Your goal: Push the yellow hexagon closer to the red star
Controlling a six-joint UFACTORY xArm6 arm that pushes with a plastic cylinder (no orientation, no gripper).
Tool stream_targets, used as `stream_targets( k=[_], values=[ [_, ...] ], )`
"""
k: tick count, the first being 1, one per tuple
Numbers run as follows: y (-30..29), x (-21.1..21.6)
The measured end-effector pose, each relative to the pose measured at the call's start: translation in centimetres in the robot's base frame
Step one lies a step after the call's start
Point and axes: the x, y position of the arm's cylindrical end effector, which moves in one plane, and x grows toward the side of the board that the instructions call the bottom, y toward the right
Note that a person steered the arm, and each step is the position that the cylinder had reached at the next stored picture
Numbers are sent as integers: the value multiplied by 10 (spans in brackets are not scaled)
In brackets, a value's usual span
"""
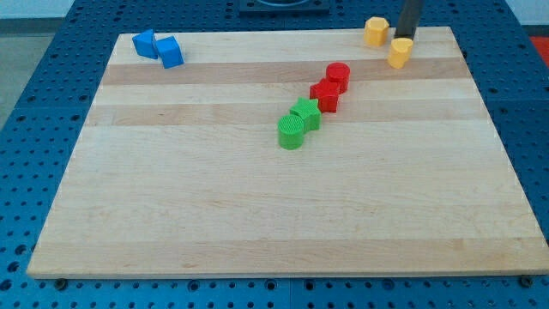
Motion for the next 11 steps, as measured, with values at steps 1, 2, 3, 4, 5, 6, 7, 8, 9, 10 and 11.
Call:
stream_targets(
  k=[1, 2, 3, 4, 5, 6, 7, 8, 9, 10, 11],
  values=[
    [7, -14],
    [-3, -23],
    [-38, -23],
    [-75, -23],
    [-101, -22],
    [-115, -16],
    [-116, -5],
    [-116, 3],
    [-116, 8],
    [-116, 14],
    [-120, 21]
  ],
)
